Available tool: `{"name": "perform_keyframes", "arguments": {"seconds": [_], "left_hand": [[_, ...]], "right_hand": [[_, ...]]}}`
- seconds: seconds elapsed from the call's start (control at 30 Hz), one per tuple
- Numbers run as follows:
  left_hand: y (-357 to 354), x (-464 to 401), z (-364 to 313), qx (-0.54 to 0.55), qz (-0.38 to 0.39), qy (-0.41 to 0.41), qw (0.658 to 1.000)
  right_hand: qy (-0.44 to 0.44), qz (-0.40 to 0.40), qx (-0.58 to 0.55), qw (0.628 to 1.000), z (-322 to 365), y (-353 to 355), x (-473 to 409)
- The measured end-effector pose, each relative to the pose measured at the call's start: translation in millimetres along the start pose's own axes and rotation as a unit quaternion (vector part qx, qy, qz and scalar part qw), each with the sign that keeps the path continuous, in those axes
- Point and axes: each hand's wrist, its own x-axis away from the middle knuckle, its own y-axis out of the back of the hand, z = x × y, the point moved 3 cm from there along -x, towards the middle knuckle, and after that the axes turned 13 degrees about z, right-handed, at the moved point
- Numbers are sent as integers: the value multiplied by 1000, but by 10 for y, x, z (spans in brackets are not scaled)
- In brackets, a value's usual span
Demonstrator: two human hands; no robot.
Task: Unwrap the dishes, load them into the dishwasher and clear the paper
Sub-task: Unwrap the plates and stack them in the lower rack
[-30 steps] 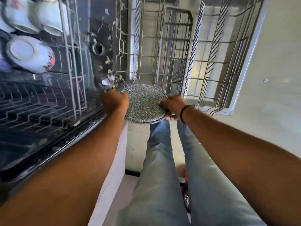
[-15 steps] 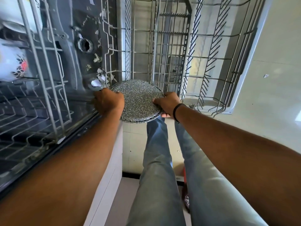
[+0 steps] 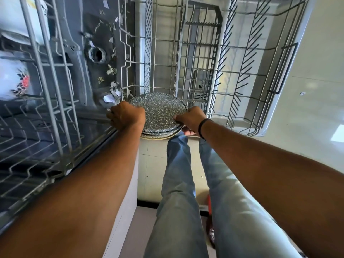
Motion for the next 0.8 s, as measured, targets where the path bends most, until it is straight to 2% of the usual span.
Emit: {"name": "perform_keyframes", "arguments": {"seconds": [0.33,0.43,0.57,0.8], "left_hand": [[-72,-35,-19,32,12,-16,999],[-9,-8,-99,51,6,-34,998],[102,78,-257,74,-5,-68,995],[546,600,-540,170,0,-146,974]], "right_hand": [[1,-46,118,992,83,-6,-13],[18,-87,166,982,177,94,37],[55,-150,170,972,321,231,104],[141,-160,122,969,687,351,739]]}}
